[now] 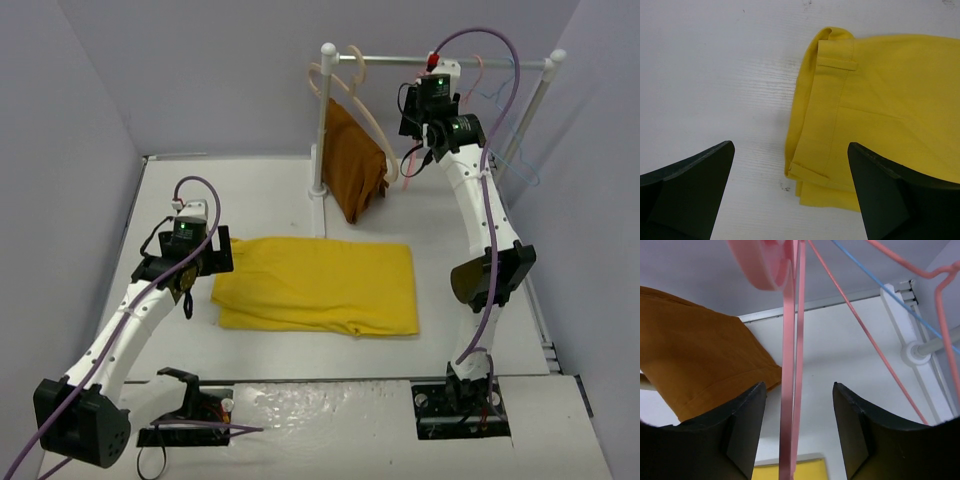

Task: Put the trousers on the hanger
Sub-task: Pick up the hanger from the clothesline.

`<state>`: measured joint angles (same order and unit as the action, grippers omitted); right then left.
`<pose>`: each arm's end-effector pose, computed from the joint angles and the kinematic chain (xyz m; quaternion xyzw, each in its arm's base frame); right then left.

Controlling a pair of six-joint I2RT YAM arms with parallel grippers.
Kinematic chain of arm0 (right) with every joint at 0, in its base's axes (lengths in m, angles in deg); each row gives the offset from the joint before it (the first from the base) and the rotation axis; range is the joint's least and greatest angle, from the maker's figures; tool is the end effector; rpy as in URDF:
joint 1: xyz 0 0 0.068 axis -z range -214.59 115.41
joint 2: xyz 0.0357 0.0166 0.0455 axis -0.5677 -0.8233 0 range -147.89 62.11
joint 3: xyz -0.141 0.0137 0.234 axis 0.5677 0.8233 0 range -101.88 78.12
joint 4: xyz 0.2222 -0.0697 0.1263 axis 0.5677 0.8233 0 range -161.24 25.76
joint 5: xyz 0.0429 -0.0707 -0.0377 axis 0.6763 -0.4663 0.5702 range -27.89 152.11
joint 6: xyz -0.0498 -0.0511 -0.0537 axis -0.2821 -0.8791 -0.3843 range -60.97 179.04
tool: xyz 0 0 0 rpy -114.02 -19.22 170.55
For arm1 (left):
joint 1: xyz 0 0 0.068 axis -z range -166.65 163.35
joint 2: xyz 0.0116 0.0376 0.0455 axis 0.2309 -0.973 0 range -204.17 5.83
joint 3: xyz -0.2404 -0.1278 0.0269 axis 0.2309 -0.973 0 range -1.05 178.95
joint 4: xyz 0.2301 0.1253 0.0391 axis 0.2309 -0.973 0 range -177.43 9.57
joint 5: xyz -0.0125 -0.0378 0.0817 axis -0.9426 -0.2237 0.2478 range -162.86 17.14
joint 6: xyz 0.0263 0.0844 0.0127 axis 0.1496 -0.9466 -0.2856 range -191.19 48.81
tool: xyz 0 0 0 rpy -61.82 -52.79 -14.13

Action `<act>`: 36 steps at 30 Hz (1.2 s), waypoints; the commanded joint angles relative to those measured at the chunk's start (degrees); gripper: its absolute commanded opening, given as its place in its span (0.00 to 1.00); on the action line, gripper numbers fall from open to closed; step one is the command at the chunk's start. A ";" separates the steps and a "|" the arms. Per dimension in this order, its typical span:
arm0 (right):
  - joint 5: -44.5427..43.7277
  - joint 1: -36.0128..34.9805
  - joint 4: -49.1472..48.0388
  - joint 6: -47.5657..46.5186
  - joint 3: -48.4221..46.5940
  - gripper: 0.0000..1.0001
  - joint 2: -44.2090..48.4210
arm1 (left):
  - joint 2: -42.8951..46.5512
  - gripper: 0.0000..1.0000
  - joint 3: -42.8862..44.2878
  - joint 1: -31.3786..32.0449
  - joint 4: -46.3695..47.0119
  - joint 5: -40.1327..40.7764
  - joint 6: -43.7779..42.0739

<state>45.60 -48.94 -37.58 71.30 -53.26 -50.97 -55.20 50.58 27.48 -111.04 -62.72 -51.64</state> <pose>0.4764 0.0987 0.4523 0.0726 0.7885 0.0270 0.6101 0.2589 -0.0508 0.2658 -0.0800 0.9000 -0.0453 0.4261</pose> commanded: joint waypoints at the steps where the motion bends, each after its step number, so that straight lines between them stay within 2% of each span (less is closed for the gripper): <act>1: -1.38 -0.15 -3.17 -0.35 -3.57 0.46 -0.51 | 1.22 0.96 3.08 -0.42 1.48 0.50 0.27; 7: 1.02 -0.09 -3.54 -1.93 -3.14 0.20 0.66 | 1.01 0.96 3.05 -0.51 1.43 -0.08 0.20; 16: 2.70 -0.06 -3.86 -3.97 -0.50 0.00 4.32 | 0.75 0.96 3.12 -0.43 1.34 -0.55 0.05; 36: 9.30 0.29 -5.36 -8.45 2.57 0.00 10.66 | 0.38 0.96 3.12 -0.51 0.82 -0.73 -0.09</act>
<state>52.45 -48.87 -37.73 64.69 -51.68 -46.26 -55.18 50.57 27.48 -111.08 -63.58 -51.60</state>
